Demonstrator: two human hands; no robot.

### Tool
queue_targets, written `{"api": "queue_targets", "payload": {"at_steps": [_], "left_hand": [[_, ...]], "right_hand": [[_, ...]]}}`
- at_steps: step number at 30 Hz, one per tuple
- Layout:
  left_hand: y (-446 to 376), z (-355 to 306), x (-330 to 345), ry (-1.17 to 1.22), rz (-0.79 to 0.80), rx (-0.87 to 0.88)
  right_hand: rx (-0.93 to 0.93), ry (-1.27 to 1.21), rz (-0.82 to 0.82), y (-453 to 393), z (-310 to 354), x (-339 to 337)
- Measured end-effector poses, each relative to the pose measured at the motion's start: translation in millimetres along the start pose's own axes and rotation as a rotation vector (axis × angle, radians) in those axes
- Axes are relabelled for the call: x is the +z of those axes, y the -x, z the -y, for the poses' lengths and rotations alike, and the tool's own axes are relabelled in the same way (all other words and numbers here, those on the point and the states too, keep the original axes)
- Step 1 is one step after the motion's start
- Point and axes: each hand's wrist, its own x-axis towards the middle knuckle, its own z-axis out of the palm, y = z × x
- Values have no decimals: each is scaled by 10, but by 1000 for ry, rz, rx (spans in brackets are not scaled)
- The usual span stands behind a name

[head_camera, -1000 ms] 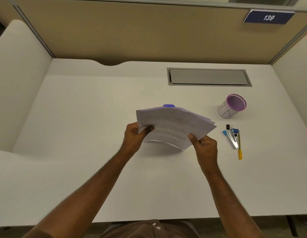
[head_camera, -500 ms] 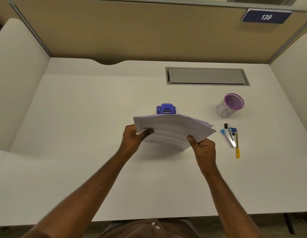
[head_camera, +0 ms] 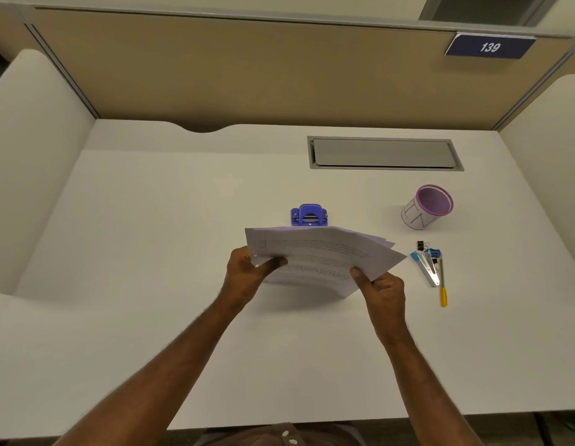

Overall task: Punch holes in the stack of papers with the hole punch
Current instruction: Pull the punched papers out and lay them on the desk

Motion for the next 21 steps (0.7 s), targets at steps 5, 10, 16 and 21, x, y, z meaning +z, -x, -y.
{"api": "queue_targets", "payload": {"at_steps": [5,10,16,21], "left_hand": [[2,6,13,-8,-14,-5],[4,14,17,-3,-8,-6],[-9,-14,15,1,-9,-7],[-43,-13,-3,11,3,-26]], "right_hand": [[2,25,-10,13,-51,2],[-3,43,-25,2,-64,18],[-11,54,-20,-34,-34,21],[-16,41,-37,-52,-8,49]]}}
